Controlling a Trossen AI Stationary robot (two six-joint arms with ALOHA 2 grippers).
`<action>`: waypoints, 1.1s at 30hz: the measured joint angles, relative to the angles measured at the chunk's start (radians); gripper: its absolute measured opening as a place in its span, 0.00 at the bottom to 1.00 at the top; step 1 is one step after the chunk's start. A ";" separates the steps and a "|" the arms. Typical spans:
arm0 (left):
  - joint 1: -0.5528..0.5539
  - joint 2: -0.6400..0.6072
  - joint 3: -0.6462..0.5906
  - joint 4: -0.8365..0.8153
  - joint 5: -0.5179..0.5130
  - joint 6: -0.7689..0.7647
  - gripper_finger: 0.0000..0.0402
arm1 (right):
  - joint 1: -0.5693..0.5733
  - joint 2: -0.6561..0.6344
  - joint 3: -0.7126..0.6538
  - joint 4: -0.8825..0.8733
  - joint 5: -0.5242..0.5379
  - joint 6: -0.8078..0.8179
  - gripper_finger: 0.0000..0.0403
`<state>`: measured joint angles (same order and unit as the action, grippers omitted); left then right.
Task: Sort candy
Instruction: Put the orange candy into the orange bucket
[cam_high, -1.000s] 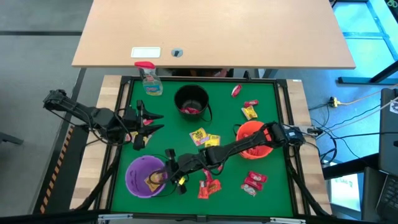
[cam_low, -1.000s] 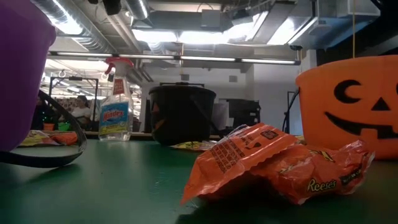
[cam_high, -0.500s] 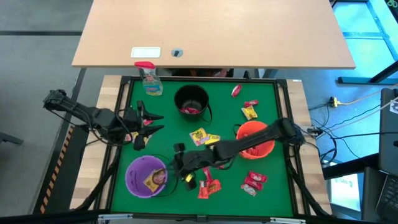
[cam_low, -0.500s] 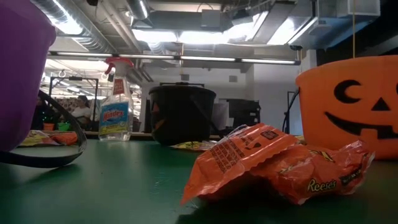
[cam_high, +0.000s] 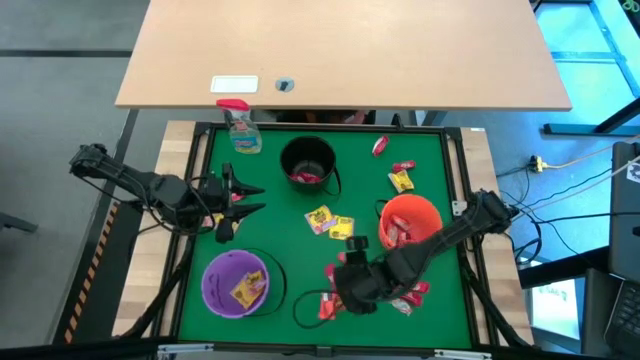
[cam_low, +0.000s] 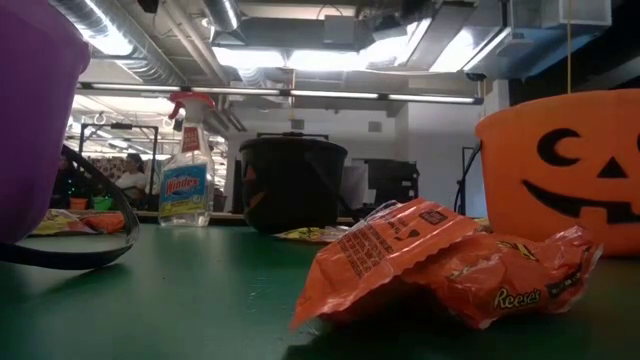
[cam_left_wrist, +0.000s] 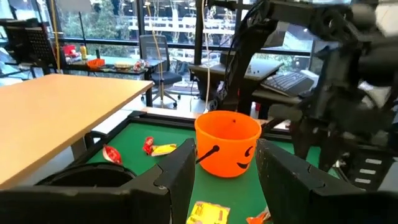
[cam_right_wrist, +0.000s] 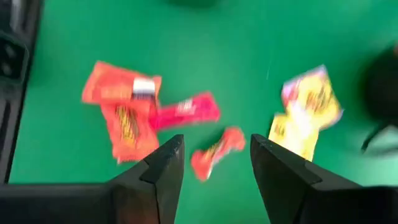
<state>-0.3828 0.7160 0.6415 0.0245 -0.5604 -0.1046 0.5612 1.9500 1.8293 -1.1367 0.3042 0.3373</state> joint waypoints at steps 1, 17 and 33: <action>0.000 0.003 0.000 0.002 0.002 -0.002 0.39 | 0.007 0.000 -0.023 -0.001 0.000 0.036 0.45; 0.000 0.006 0.000 -0.012 0.006 -0.050 0.39 | -0.136 0.002 -0.442 0.429 -0.223 0.191 0.45; 0.000 0.006 0.000 -0.036 0.005 -0.050 0.39 | -0.215 -0.002 -0.510 0.435 -0.206 0.211 0.45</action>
<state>-0.3828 0.7219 0.6415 -0.0113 -0.5556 -0.1547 0.3462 1.9479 1.3193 -0.7015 0.0983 0.5484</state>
